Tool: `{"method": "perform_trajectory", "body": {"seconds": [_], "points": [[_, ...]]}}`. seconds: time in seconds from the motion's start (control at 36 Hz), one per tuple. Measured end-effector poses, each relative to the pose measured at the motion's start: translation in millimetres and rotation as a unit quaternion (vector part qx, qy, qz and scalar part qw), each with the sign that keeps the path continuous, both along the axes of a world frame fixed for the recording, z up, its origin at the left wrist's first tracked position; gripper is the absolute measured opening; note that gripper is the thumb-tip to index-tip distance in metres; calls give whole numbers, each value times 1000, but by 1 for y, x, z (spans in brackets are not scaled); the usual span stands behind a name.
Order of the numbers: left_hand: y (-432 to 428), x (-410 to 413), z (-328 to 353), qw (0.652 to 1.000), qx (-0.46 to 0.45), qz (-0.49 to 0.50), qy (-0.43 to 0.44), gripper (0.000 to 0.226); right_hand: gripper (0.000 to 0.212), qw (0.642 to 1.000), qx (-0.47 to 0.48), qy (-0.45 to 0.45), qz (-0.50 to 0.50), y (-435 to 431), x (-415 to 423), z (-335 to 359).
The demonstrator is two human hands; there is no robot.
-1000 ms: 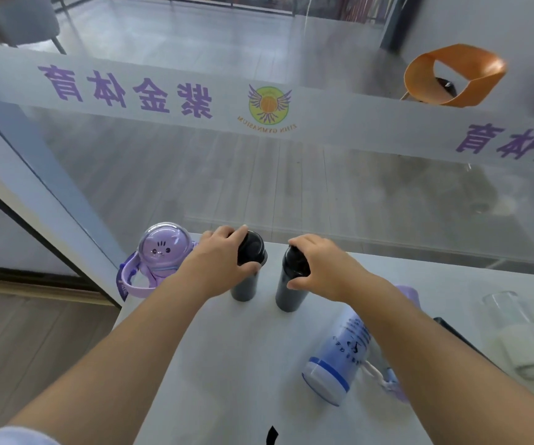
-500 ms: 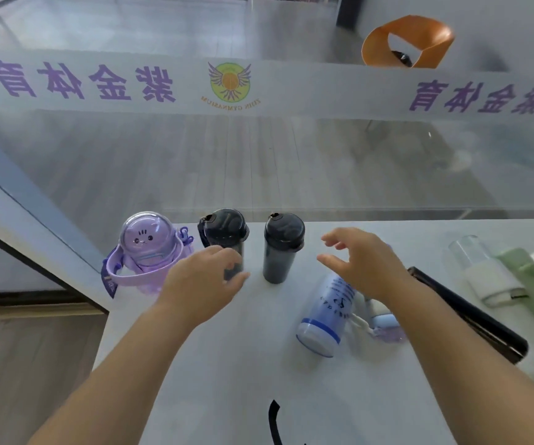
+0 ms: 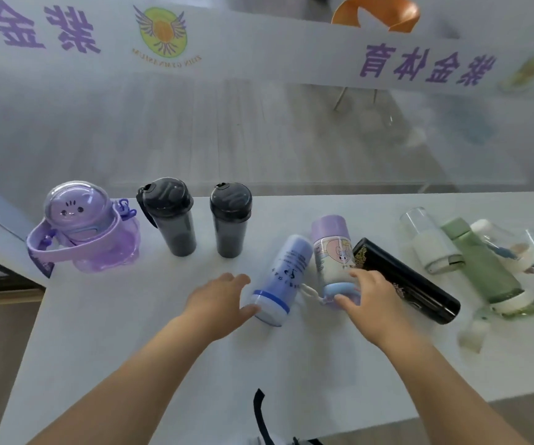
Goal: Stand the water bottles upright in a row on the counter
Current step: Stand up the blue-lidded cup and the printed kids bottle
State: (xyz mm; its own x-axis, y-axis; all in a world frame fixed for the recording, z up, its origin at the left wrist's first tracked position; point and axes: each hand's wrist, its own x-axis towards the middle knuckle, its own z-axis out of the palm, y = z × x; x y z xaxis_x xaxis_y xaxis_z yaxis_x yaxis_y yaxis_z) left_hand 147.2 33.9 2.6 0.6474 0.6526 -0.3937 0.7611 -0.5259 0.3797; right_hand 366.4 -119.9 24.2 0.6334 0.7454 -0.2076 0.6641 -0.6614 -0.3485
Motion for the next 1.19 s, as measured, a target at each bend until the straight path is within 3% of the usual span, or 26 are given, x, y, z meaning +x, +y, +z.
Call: {"method": "perform_trajectory", "body": {"seconds": [0.14,0.39,0.5,0.75,0.97,1.19], "points": [[-22,29,-18,995,-72,76,-4,83,73,999,-40,18,5,-7,19,-18],[-53,49,-38,970,-107,202,-78,82,73,993,-88,80,19,6,32,-40],[-64,50,-41,958,-84,247,-116,79,70,993,-88,74,22,11,32,-47],[-66,34,-11,927,12,300,-226,74,99,988,-82,131,15,17,28,-53],[-49,37,36,911,138,246,-301,79,95,984,-67,166,10,20,34,-47],[-38,48,51,947,166,161,-223,71,92,993,-82,60,65,16,53,-27]]}}
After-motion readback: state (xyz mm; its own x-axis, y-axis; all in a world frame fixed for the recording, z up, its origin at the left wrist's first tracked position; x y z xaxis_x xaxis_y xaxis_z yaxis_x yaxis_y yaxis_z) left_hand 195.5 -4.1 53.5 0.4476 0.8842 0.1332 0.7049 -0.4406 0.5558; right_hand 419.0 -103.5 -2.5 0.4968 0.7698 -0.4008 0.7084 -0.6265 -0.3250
